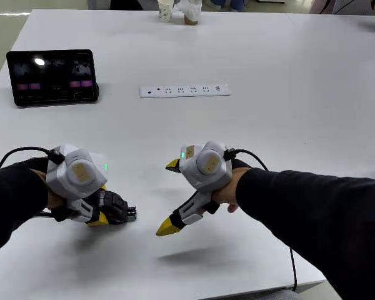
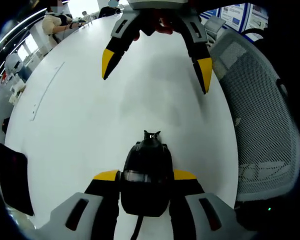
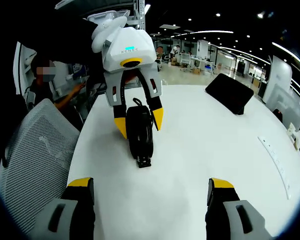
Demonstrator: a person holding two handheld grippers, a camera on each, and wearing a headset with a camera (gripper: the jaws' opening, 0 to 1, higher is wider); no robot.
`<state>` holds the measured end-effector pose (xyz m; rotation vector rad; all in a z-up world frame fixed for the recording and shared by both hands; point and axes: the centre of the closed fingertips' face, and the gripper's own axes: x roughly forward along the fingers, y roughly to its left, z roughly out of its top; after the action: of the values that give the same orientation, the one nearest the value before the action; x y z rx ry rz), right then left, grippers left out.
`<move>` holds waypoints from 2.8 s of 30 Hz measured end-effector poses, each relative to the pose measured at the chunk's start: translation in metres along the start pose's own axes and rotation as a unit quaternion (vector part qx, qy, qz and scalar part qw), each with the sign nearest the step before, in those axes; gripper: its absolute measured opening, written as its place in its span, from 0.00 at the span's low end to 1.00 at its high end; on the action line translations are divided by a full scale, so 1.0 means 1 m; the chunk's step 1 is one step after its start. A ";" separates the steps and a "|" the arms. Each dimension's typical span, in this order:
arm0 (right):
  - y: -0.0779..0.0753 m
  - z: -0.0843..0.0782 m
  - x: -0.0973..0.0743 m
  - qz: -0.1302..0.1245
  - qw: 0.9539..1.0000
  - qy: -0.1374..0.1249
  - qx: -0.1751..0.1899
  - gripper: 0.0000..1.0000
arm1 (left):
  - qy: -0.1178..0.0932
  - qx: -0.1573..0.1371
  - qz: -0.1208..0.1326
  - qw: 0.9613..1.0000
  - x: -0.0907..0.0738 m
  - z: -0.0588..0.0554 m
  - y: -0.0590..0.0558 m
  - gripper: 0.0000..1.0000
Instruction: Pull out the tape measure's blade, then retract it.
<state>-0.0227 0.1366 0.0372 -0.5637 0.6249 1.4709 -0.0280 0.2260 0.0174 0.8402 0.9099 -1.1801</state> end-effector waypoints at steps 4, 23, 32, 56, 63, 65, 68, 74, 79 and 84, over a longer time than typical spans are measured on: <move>-0.001 -0.002 0.003 0.000 1.000 0.004 -0.005 0.90 | -0.002 -0.006 0.001 1.000 0.000 0.000 0.001 0.33; 0.004 -0.004 0.052 0.020 0.999 0.031 -0.012 0.57 | -0.011 -0.022 0.007 1.000 0.001 0.000 0.001 0.32; 0.009 0.003 0.061 0.023 0.999 0.031 -0.024 0.47 | -0.013 -0.024 0.005 1.000 0.001 0.001 0.001 0.32; 0.010 0.007 0.082 0.032 0.995 0.049 -0.078 0.14 | -0.016 -0.022 0.001 1.000 0.004 -0.001 0.003 0.32; 0.010 0.006 0.081 0.037 0.994 0.053 -0.084 0.12 | -0.017 -0.022 0.001 1.000 0.004 -0.001 0.003 0.32; 0.009 0.006 0.080 0.044 0.996 0.048 -0.067 0.12 | -0.017 -0.022 0.001 1.000 0.003 -0.001 0.003 0.32; 0.010 0.005 0.081 0.046 0.995 0.051 -0.072 0.12 | -0.016 -0.023 0.002 1.000 0.003 -0.001 0.003 0.32; 0.010 0.005 0.081 0.048 0.995 0.054 -0.067 0.11 | -0.017 -0.025 0.003 1.000 0.003 -0.001 0.003 0.32; 0.010 0.004 0.080 0.051 0.995 0.058 -0.070 0.11 | -0.015 -0.027 0.004 1.000 0.002 -0.001 0.003 0.32; 0.009 0.003 0.079 0.050 0.994 0.061 -0.070 0.11 | -0.014 -0.026 0.003 1.000 0.002 -0.001 0.002 0.32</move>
<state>-0.0314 0.1963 -0.0151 -0.7441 0.6567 1.5914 -0.0255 0.2267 0.0150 0.7813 0.9105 -1.1553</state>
